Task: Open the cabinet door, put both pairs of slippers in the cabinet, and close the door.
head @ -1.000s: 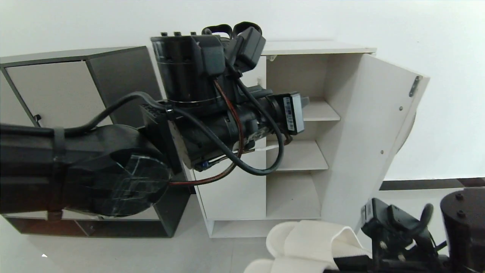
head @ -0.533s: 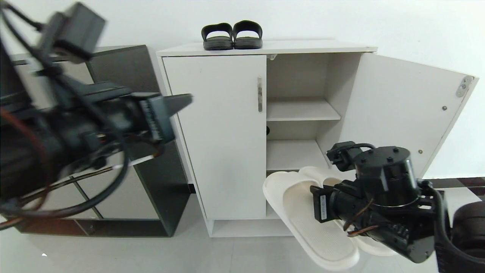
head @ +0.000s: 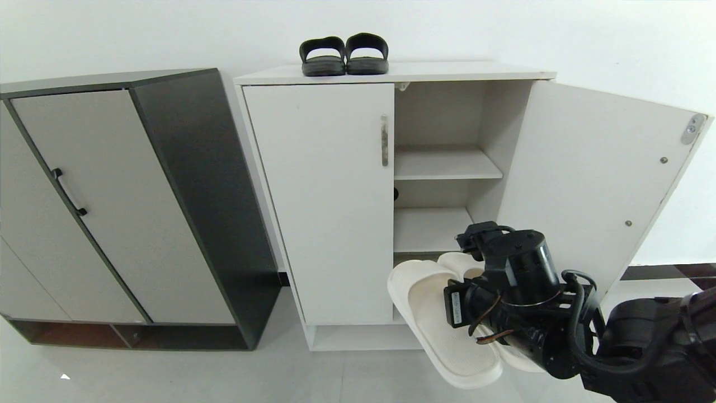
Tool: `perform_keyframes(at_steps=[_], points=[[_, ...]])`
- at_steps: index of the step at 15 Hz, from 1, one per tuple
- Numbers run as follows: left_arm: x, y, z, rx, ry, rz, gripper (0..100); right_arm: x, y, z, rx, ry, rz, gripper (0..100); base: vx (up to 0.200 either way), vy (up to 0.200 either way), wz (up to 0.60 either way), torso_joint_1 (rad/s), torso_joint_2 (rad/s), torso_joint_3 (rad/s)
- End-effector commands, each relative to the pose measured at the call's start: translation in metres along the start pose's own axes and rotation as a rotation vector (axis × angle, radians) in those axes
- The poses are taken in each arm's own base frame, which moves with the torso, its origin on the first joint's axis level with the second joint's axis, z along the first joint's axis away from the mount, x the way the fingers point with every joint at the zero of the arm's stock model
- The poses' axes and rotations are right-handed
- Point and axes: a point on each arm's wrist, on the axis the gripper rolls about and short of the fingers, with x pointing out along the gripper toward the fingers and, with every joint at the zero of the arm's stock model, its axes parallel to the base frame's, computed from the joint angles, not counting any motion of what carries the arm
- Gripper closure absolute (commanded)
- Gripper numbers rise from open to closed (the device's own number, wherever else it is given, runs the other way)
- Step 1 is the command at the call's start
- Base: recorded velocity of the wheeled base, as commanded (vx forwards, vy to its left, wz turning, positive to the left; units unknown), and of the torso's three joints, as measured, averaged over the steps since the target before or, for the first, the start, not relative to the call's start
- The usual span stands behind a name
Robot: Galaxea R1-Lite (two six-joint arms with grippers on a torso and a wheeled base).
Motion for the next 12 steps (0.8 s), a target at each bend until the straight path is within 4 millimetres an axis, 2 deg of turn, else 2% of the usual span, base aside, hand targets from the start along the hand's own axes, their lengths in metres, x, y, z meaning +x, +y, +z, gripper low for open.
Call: perform_keyframes(at_steps=[1, 3, 4, 6, 8, 12], points=[[-0.022, 0.003, -0.07, 0.007, 0.003, 0.116, 100, 0.004, 0.002, -0.004, -0.007, 0.01, 0.001, 100, 0.0, 0.0, 0.0, 0.0, 0.0, 0.0], [-0.018, -0.001, -0.09, 0.036, 0.017, -0.032, 100, 0.003, 0.004, -0.005, -0.006, 0.006, 0.007, 100, 0.0, 0.0, 0.0, 0.0, 0.0, 0.0], [-0.016, -0.003, -0.093, 0.037, 0.004, -0.085, 100, 0.003, 0.004, -0.005, -0.004, 0.002, 0.008, 100, 0.0, 0.0, 0.0, 0.0, 0.0, 0.0], [-0.011, -0.011, -0.097, 0.021, -0.088, -0.379, 100, 0.003, 0.004, -0.003, 0.005, -0.018, 0.014, 100, 0.0, 0.0, 0.0, 0.0, 0.0, 0.0], [-0.012, -0.012, -0.098, 0.037, -0.079, -0.422, 100, 0.002, 0.005, -0.003, 0.009, -0.024, 0.017, 100, 0.0, 0.0, 0.0, 0.0, 0.0, 0.0], [-0.011, -0.011, -0.098, 0.033, -0.077, -0.381, 100, 0.002, 0.005, -0.002, 0.01, -0.027, 0.017, 100, 0.0, 0.0, 0.0, 0.0, 0.0, 0.0]])
